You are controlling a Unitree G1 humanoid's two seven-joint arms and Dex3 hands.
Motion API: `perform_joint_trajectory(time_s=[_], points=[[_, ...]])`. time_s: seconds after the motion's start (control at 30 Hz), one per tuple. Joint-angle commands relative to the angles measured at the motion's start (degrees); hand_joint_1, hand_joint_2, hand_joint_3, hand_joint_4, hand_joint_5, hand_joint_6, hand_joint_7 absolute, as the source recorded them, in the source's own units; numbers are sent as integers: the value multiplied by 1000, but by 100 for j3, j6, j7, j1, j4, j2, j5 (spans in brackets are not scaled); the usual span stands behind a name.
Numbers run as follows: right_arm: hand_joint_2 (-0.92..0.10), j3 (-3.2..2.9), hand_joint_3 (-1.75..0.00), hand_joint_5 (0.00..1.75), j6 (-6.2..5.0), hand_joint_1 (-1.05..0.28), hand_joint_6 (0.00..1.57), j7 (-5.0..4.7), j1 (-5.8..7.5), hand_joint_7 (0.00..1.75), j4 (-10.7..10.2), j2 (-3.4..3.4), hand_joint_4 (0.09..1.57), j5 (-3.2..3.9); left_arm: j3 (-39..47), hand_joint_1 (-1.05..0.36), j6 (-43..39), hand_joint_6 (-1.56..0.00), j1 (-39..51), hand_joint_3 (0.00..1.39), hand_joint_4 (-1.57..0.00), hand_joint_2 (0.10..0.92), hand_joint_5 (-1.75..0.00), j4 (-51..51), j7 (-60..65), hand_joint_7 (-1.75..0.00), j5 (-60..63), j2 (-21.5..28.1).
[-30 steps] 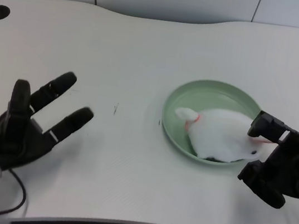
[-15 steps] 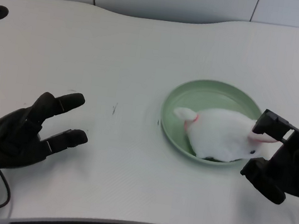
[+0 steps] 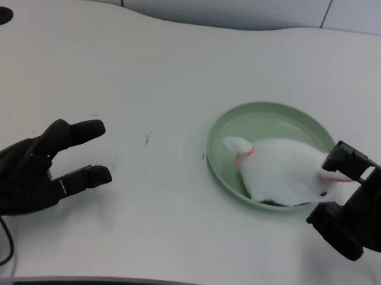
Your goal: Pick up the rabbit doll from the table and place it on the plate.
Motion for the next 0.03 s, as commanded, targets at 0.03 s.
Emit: perform_joint_trajectory(time_s=[0.03], points=[[-921,-31,-91,1703,-78,-779,781,-38,5,1412,-8,-67,971,-36,72,-679,-26,-427,-26,401,-349,921,-1383,60,-139,-961,-50,105]])
